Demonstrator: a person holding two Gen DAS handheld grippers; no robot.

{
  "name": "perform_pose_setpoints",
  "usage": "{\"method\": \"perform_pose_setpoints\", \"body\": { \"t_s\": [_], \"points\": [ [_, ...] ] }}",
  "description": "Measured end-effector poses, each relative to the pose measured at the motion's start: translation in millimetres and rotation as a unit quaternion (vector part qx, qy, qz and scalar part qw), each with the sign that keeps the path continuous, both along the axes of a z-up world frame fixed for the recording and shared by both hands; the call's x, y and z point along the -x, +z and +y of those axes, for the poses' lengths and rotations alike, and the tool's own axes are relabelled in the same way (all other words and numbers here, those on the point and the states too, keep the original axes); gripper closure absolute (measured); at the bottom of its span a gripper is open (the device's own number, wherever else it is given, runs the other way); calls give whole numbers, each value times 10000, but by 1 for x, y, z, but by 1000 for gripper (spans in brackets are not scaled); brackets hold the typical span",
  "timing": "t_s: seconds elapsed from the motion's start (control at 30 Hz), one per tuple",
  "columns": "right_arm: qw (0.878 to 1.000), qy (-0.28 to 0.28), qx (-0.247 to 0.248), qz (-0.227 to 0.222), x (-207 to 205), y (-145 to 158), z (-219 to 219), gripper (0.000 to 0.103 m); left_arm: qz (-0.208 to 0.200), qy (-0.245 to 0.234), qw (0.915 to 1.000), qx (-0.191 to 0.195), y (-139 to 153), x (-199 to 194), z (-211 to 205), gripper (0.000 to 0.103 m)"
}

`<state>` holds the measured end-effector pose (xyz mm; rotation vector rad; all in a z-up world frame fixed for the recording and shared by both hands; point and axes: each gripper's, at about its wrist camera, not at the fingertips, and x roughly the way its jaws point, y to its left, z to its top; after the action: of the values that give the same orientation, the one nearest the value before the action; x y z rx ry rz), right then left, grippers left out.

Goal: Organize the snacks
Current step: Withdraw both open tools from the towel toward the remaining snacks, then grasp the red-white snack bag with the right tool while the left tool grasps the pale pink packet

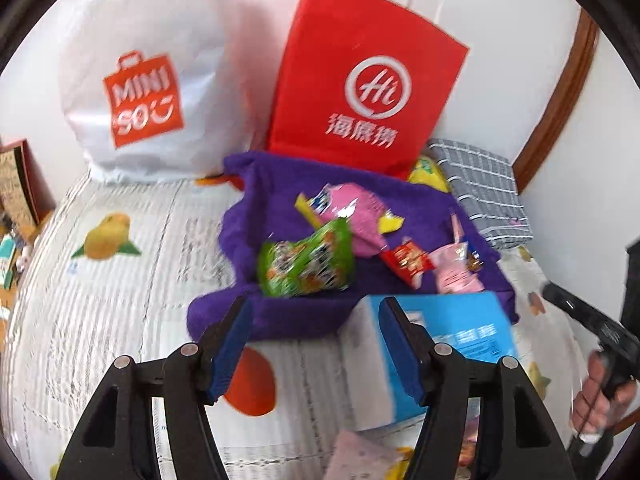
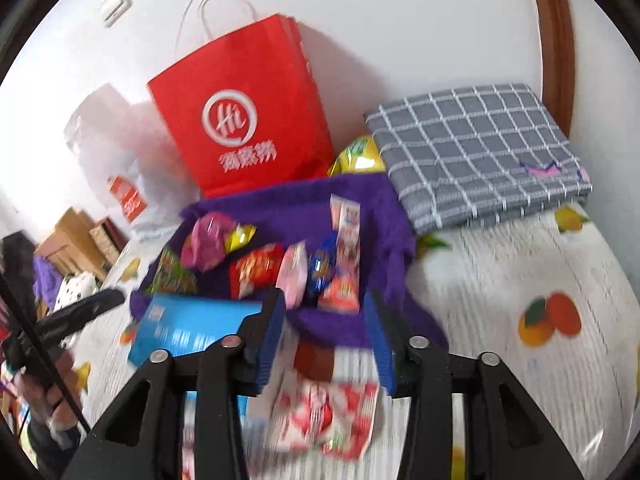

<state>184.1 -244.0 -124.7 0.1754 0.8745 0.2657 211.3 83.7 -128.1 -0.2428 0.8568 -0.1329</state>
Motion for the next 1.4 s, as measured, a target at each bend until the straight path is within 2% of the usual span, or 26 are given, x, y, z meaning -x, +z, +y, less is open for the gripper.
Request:
{"method": "perform_pose_setpoints", "body": {
  "t_s": [0.03,0.13,0.37,0.47,0.6,0.7,1.0,1.07,1.13,1.3,1.4],
  "points": [
    [10000,29,37,28,7,-3,1,47,62,10,10000,45,-5,-1,3,40],
    [9995,111,164,238,24,-14,3,46,160,6,9996,221,-11,0,9,40],
    [9961,256,460,701,31,-48,16,44,-10,-20,9989,461,-4,9,14,40],
    [9956,165,520,762,28,-55,18,44,-6,-22,9992,404,-4,9,12,40],
    [9928,126,839,850,22,-64,23,44,-26,-13,9997,235,-4,10,8,40],
    [9905,96,1022,910,20,-70,24,44,-12,-84,9996,285,-5,10,6,40],
    [9911,4,1018,852,28,-60,-7,44,-52,-208,9984,527,-1,13,5,40],
    [9917,57,1034,762,27,-56,-7,44,-42,-215,9984,526,-1,12,4,40],
    [9922,127,1018,712,23,-56,-5,39,-24,-213,9986,490,-2,12,3,40],
    [9889,257,1155,897,6,-71,6,38,21,-201,9989,427,-5,10,2,40],
    [9876,269,1358,745,8,-73,13,37,47,-186,9989,417,-6,8,3,40]
  ]
}}
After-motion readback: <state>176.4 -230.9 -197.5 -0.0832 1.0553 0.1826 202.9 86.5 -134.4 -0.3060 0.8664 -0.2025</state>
